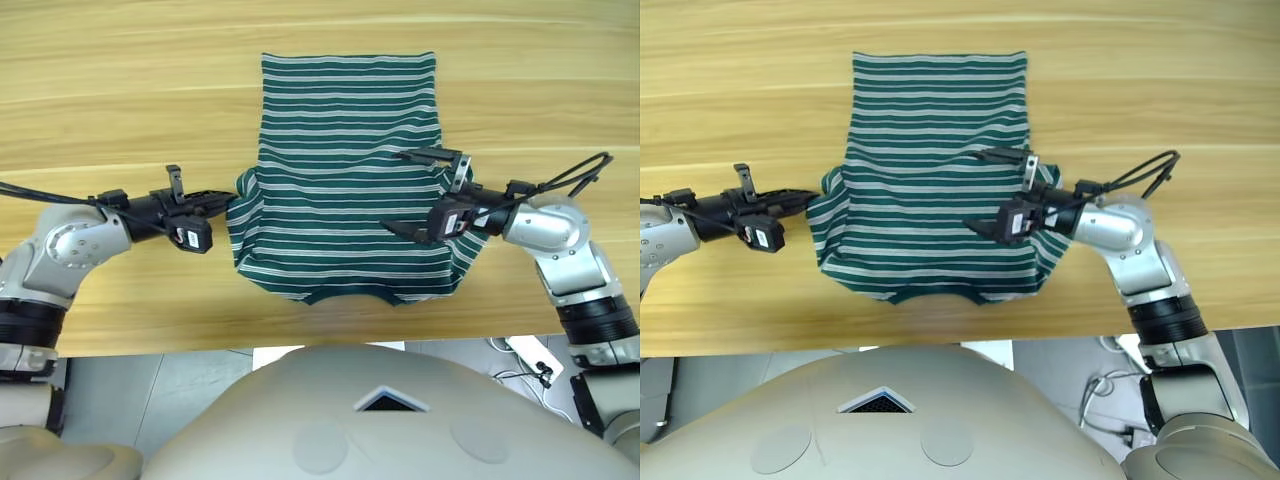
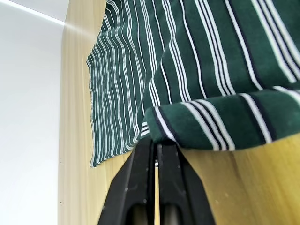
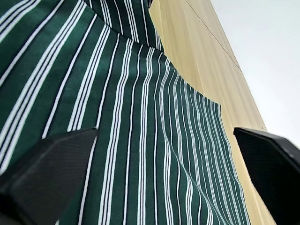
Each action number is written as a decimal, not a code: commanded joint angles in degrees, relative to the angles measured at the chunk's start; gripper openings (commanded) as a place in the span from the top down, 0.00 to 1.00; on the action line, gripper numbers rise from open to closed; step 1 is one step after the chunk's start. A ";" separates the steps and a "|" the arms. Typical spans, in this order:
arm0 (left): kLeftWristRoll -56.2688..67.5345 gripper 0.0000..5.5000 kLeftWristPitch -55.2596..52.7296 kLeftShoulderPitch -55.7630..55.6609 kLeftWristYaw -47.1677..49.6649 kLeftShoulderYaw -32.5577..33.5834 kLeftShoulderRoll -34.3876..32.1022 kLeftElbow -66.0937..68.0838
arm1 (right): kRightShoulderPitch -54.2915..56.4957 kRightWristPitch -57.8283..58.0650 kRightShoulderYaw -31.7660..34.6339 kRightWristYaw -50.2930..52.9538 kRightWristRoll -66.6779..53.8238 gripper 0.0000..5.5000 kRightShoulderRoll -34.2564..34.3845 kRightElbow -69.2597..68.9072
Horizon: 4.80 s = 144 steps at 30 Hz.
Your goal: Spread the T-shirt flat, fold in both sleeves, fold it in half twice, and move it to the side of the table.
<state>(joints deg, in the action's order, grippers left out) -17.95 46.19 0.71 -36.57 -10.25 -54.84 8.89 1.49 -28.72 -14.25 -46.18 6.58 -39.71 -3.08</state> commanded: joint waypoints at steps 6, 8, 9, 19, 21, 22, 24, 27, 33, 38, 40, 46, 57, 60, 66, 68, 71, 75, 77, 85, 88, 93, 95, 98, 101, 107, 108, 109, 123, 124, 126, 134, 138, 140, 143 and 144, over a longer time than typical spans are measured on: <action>-0.83 1.00 -1.73 -0.09 1.50 1.18 1.12 -4.53 | -0.08 -0.08 -0.81 0.24 0.86 0.02 0.11 -0.21; 0.18 1.00 -1.68 -0.12 1.64 1.63 1.17 -5.54 | -0.03 -0.13 -0.89 0.25 0.88 0.02 0.19 -0.14; 0.40 1.00 -1.80 -0.28 1.67 1.80 1.25 -5.91 | -0.02 -0.15 -0.92 0.27 0.88 0.02 0.18 -0.13; -5.96 1.00 -3.75 -7.11 3.26 -1.02 6.86 -2.76 | 0.09 -0.34 -0.93 0.30 0.74 0.02 0.11 -0.17; -7.63 1.00 -3.99 -8.92 3.20 -2.69 8.41 -1.73 | 0.13 -0.35 -0.99 0.28 0.75 0.02 0.16 -0.15; -7.92 1.00 -4.04 -9.31 2.88 -3.45 9.07 -1.99 | 0.14 -0.35 -1.02 0.24 0.73 0.02 0.16 -0.19; -7.99 1.00 -4.01 -9.49 2.24 -4.71 9.68 -2.89 | 0.13 -0.34 -1.01 0.20 0.69 0.02 0.12 -0.25; -8.65 1.00 -4.36 -9.59 1.37 -6.51 10.32 -4.46 | -0.09 -0.27 -0.93 0.25 0.67 0.02 0.06 -0.44; -9.19 1.00 -5.14 -10.13 0.29 -9.00 11.45 -5.85 | -0.13 -0.16 -0.98 0.35 0.63 0.02 0.24 -0.53; -9.38 1.00 -6.73 -11.53 -0.44 -10.83 12.94 -4.27 | -0.79 -0.11 -0.89 0.60 0.63 0.02 0.26 -1.31; -9.62 1.00 -8.08 -12.10 -0.37 -10.98 13.70 -3.38 | -0.98 -0.03 -0.84 0.65 0.52 0.02 0.27 -1.96; -10.12 0.92 -10.93 -13.08 -0.37 -11.86 15.45 -2.73 | -1.14 0.07 -0.66 1.00 0.39 0.02 0.21 -2.59; -8.33 0.61 -11.15 -12.29 -1.29 -14.32 17.45 -2.56 | -1.06 0.19 -0.86 1.45 0.38 0.02 0.37 -2.75; -3.79 0.52 -11.03 -11.72 -2.44 -14.24 18.08 -4.00 | -1.15 0.21 -0.75 1.63 0.34 0.02 0.45 -2.72; 2.55 0.35 -11.34 -12.29 0.47 -7.01 16.58 -4.90 | -0.91 0.43 0.45 2.46 0.17 0.02 0.16 -2.40; 2.02 0.30 -10.61 -11.12 0.84 -3.96 13.17 -3.58 | -0.98 0.57 1.73 2.93 -0.15 0.02 -0.50 -2.37; 0.66 0.21 -10.08 -9.53 1.64 -0.60 8.78 -0.44 | -1.01 0.46 2.81 3.13 -0.32 0.02 -0.90 -2.18; -5.55 0.13 -10.43 -9.35 3.94 -0.46 5.60 5.82 | -0.63 0.47 2.95 3.12 0.16 0.02 -0.64 -1.69; -6.99 0.13 -10.16 -8.93 3.93 -1.57 5.70 7.13 | -0.55 0.48 2.82 3.05 0.22 0.02 -0.57 -1.67; -8.13 0.13 -9.19 -11.31 3.61 -6.25 9.99 8.52 | -0.58 0.71 2.63 2.79 0.09 0.02 -0.62 -2.05; -7.51 0.13 -9.13 -12.13 3.63 -6.47 10.81 8.01 | -0.75 0.87 2.65 2.77 0.02 0.02 -0.64 -2.41; -8.39 0.13 -8.89 -13.45 4.83 -6.76 11.81 8.18 | -0.87 0.91 2.53 2.80 0.00 0.02 -0.51 -2.46; -8.49 0.13 -8.81 -13.58 4.99 -7.10 12.13 7.88 | -0.94 0.89 2.45 2.84 0.04 0.02 -0.43 -2.48; -8.95 0.13 -8.96 -13.63 5.35 -7.18 12.15 7.50 | -1.04 0.80 2.32 2.84 0.10 0.02 -0.37 -2.40; -8.14 0.13 -8.75 -13.43 5.05 -6.97 12.18 6.68 | -1.13 0.98 2.24 2.85 0.15 0.02 -0.32 -2.64; -9.29 0.13 -8.95 -14.88 6.22 -7.31 13.69 7.79 | -1.28 1.09 2.06 2.91 0.24 0.02 -0.18 -2.80; -9.55 0.13 -8.97 -15.40 6.70 -7.24 14.08 8.21 | -1.28 1.11 2.05 2.90 0.23 0.02 -0.17 -2.80; -9.91 0.13 -8.94 -16.00 7.33 -7.23 14.50 8.66 | -1.30 1.12 2.04 2.91 0.23 0.02 -0.15 -2.79; -14.23 0.13 -8.33 -18.12 10.77 -9.97 16.22 12.70 | -1.65 1.33 2.07 3.07 0.24 0.02 0.08 -3.08; -14.23 0.13 -8.27 -18.30 10.90 -9.96 16.32 13.05 | -1.68 1.30 2.13 3.12 0.22 0.02 0.08 -3.04; -14.57 0.13 -8.15 -18.73 11.36 -10.26 16.86 14.13 | -1.84 1.25 2.53 3.26 -0.01 0.02 -0.07 -3.10; -10.51 0.13 -7.36 -18.25 10.30 -9.02 17.16 12.62 | -3.50 0.82 5.73 3.76 -0.03 0.02 -2.49 -2.66; -7.04 0.13 -7.44 -17.72 9.67 -7.65 16.27 10.04 | -5.73 3.22 12.08 8.84 8.30 0.02 -7.59 1.05; -6.16 0.13 -7.70 -17.15 9.40 -7.08 15.59 8.64 | -8.74 3.72 15.72 10.76 10.29 0.02 -10.03 1.27; -3.10 0.13 -7.72 -15.42 8.35 -5.44 14.49 5.67 | -17.39 3.70 22.03 12.58 13.96 0.02 -14.79 2.33; -2.32 0.13 -7.83 -15.13 8.19 -4.98 14.28 5.22 | -19.23 3.87 22.93 12.89 15.02 0.02 -15.57 2.69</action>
<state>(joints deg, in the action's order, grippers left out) -22.02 38.60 -14.95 -27.27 -16.40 -39.61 15.58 -14.62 -25.22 6.16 -34.24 19.76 -53.02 -1.17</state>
